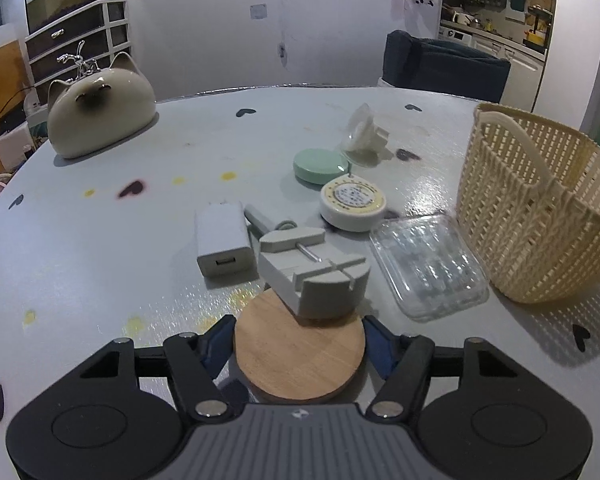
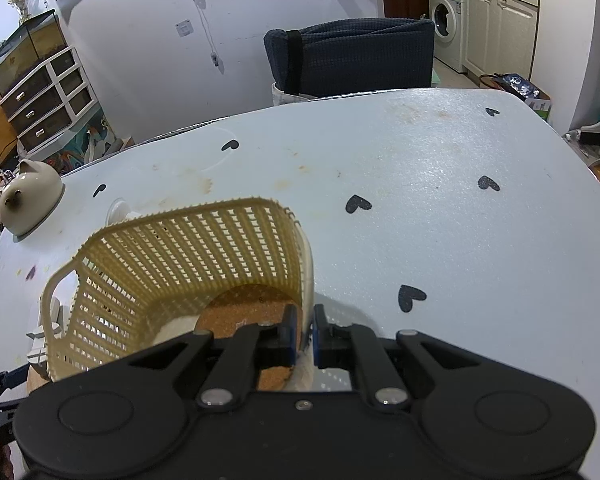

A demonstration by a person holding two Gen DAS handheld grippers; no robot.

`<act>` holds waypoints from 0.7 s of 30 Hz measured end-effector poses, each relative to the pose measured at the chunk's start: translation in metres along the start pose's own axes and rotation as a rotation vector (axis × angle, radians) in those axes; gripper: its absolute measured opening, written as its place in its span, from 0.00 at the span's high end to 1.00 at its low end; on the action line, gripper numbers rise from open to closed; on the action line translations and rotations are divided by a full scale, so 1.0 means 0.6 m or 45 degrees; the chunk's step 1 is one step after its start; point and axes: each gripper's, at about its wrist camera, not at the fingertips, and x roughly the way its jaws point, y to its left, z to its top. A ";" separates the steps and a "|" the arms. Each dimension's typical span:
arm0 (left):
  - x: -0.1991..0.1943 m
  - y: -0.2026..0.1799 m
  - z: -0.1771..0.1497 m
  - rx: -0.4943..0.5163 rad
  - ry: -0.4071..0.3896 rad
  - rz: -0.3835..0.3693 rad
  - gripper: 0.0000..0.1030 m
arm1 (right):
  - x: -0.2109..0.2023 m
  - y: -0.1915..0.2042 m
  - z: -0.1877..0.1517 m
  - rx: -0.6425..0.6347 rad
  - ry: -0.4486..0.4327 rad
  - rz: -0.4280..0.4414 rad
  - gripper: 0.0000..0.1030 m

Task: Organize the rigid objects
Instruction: 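Grasp the wooden coaster with the left gripper and lift it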

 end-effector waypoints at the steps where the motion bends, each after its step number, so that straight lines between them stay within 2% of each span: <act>1: -0.003 -0.001 -0.002 -0.003 0.003 -0.007 0.34 | 0.000 0.000 0.000 0.000 0.000 0.000 0.93; 13: -0.031 -0.028 -0.022 -0.022 0.039 -0.085 0.34 | 0.000 -0.001 -0.001 -0.004 -0.001 0.001 0.93; 21: -0.069 -0.030 0.006 -0.064 -0.014 -0.080 0.34 | 0.000 -0.002 -0.001 -0.009 0.000 0.001 0.93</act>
